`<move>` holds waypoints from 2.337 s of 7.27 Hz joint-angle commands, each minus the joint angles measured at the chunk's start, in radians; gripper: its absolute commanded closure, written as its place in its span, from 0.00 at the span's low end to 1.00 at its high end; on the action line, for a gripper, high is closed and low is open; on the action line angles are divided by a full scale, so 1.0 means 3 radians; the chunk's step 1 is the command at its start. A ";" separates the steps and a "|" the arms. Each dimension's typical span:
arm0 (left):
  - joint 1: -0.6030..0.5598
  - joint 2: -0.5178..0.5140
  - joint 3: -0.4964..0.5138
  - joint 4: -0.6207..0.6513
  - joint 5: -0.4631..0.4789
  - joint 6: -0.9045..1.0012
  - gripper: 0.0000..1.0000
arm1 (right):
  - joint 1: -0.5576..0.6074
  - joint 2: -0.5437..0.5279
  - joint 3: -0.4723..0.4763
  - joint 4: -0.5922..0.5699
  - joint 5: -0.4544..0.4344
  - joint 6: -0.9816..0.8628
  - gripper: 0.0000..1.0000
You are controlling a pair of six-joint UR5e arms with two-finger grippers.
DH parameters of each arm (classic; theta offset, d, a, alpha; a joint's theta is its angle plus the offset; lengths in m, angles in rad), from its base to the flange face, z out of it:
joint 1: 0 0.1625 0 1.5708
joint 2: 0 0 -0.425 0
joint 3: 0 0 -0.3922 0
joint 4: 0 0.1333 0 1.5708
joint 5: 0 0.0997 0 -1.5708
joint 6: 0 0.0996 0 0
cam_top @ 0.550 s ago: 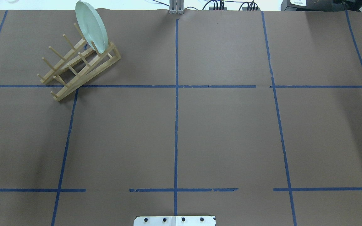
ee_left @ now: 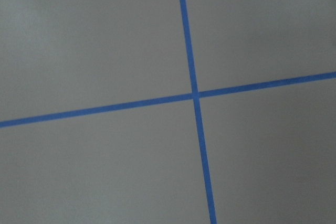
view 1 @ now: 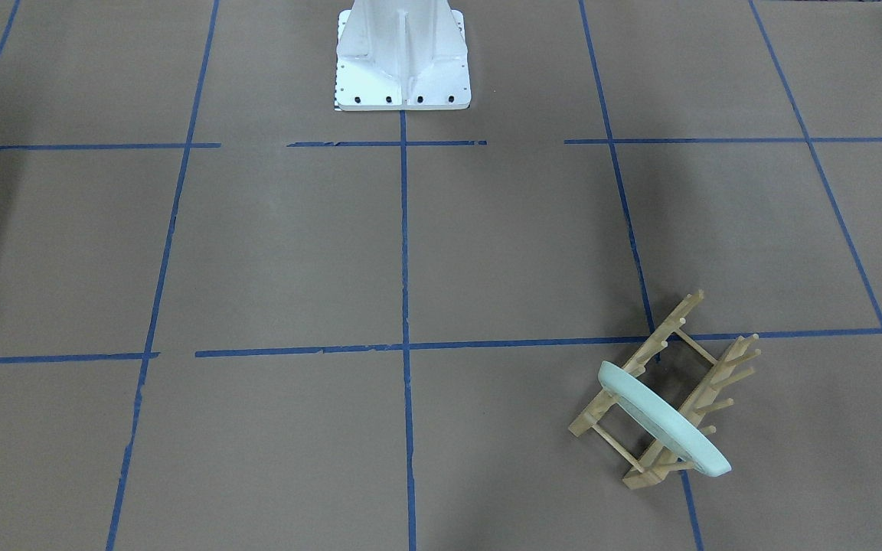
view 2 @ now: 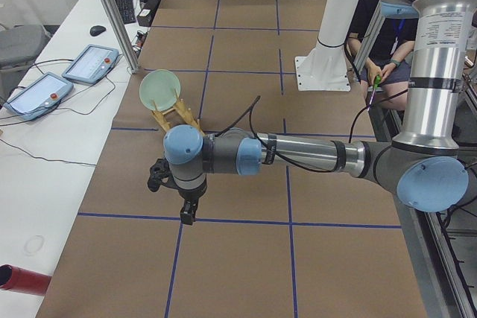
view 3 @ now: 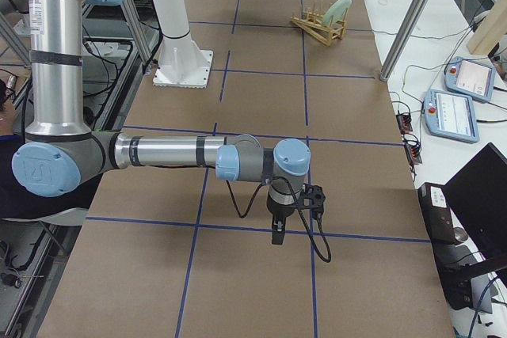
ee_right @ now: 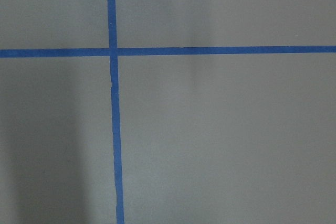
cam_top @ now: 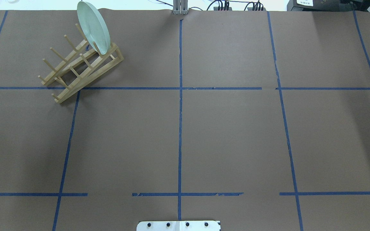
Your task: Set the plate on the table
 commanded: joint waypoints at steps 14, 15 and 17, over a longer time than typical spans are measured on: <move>0.2004 -0.1511 0.0954 -0.3969 0.1152 -0.6542 0.06 | 0.0000 0.0000 0.0000 0.0001 0.0000 0.0005 0.00; 0.2045 -0.1582 0.1061 -0.3974 0.1268 -0.6527 0.07 | 0.0000 0.0000 0.0000 0.0001 0.0000 0.0005 0.00; 0.2086 -0.1603 0.1123 -0.3979 0.1300 -0.6491 0.18 | 0.0005 0.0000 0.0000 0.0001 0.0000 0.0000 0.00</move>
